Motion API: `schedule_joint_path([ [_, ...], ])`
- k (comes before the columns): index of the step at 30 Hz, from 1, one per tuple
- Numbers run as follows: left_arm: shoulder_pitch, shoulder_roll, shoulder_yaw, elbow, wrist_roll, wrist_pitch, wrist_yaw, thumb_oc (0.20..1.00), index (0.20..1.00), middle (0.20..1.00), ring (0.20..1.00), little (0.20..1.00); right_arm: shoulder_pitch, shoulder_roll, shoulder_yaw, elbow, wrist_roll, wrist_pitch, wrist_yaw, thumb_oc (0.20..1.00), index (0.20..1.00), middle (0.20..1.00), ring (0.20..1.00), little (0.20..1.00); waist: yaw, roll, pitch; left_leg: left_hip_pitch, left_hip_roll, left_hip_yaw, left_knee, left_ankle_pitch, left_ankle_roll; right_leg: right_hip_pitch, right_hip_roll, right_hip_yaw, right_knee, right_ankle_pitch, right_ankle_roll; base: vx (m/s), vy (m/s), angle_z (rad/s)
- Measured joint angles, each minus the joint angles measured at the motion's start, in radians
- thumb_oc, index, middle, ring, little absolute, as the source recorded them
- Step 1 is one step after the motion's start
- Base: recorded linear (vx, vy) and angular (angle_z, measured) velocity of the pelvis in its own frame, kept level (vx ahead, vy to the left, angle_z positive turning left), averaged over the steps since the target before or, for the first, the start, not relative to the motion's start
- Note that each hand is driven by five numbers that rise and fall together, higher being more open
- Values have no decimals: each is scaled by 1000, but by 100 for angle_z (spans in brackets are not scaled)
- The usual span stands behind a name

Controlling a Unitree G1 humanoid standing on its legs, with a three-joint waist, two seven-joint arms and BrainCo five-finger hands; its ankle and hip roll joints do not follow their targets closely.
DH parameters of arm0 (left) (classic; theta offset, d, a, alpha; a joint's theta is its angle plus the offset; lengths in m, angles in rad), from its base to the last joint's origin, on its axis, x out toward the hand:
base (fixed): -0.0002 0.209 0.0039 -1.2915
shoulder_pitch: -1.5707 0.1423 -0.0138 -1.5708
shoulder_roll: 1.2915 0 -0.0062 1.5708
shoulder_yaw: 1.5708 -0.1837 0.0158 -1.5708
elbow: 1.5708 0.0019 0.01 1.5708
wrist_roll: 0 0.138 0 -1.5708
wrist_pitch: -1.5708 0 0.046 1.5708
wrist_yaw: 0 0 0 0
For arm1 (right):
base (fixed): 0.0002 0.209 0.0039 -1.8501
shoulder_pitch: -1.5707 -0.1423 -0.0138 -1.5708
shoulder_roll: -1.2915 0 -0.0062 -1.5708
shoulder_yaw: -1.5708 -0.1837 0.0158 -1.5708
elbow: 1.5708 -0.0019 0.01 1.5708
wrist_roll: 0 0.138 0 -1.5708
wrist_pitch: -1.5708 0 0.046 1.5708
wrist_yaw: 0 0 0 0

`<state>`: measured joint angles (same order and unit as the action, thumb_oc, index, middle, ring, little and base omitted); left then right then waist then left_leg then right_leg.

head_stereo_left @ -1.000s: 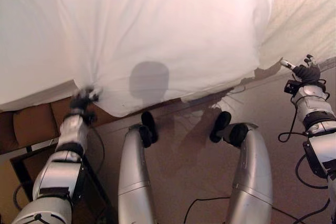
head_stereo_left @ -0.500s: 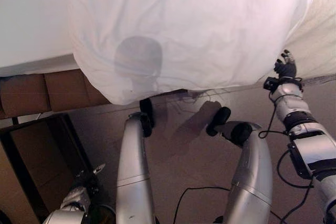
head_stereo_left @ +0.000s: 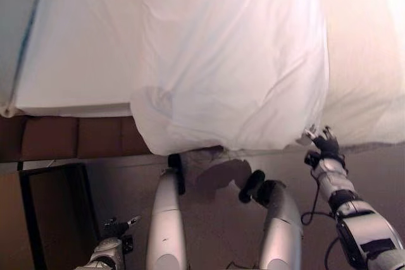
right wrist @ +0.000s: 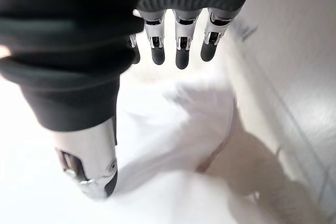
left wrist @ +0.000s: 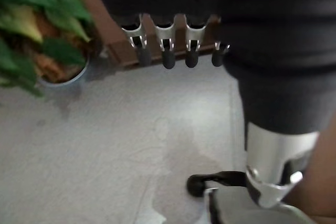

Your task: Make the bed

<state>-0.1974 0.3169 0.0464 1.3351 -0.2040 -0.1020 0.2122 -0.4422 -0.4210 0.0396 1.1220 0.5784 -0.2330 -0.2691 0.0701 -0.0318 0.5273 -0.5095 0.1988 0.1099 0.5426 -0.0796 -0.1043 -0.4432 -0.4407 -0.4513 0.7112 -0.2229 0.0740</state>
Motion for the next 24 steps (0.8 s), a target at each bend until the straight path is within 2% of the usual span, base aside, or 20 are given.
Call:
schedule_joint_path([
  [2, 32, 2, -4, 0, 38, -2, 8, 1000, 1000, 1000, 1000, 1000, 45, 19, -33, 30, -16, 1, 5, 1000, 1000, 1000, 1000, 1000, 0, 5, -7, 96, -7, 7, -65, 13, -2, 104, 7, -27, -70, 16, 16, 208, -8, 12],
  [5, 89, -4, -10, 4, 98, -4, 5, 1000, 1000, 1000, 1000, 1000, 128, 17, -59, 106, -64, 17, 14, 1000, 1000, 1000, 1000, 1000, 1, 22, -60, 206, -14, 24, -150, 24, -5, 222, 31, -51, -174, 54, 42, 177, -28, 4],
  [7, 126, -4, -19, 29, 136, -7, 1, 1000, 1000, 1000, 1000, 1000, 185, 16, -96, 166, -106, 34, 22, 1000, 1000, 1000, 1000, 1000, 3, 36, -128, 262, -21, 29, -195, 34, -11, 290, 45, -74, -246, 80, 55, 151, -49, 9],
  [11, 181, -6, -26, 47, 153, -16, -16, 1000, 1000, 1000, 1000, 1000, 269, 20, -125, 245, -126, 57, 35, 1000, 1000, 1000, 1000, 1000, 2, 45, -243, 366, -28, 39, -285, 46, -16, 408, 78, -105, -359, 108, 78, 96, -65, 6],
  [14, 210, -9, -80, 57, 237, -26, -29, 1000, 1000, 1000, 1000, 1000, 323, 52, -65, 257, -191, 74, 62, 1000, 1000, 1000, 1000, 1000, 4, 38, -333, 441, -25, 49, -368, 70, -29, 477, 116, -117, -442, 129, 83, 51, -67, -2],
  [16, 220, -12, -91, 53, 264, -47, -43, 1000, 1000, 1000, 1000, 1000, 356, 74, -15, 259, -235, 86, 102, 1000, 1000, 1000, 1000, 1000, 9, 31, -391, 450, -20, 49, -398, 81, -36, 477, 124, -120, -463, 128, 82, 25, -53, 0],
  [19, 222, -17, -83, 54, 264, -63, -77, 1000, 1000, 1000, 1000, 1000, 390, 92, 32, 250, -323, 92, 149, 1000, 1000, 1000, 1000, 1000, 26, 28, -412, 502, -16, 50, -451, 106, -43, 514, 141, -126, -490, 132, 81, -1, -13, 0],
  [24, 294, -43, -65, 50, 253, -79, -136, 1000, 1000, 1000, 1000, 1000, 459, 104, 46, 254, -371, 102, 191, 1000, 1000, 1000, 1000, 1000, 30, 29, -504, 552, -19, 58, -546, 138, -42, 551, 155, -134, -546, 147, 93, -10, -14, 2],
])
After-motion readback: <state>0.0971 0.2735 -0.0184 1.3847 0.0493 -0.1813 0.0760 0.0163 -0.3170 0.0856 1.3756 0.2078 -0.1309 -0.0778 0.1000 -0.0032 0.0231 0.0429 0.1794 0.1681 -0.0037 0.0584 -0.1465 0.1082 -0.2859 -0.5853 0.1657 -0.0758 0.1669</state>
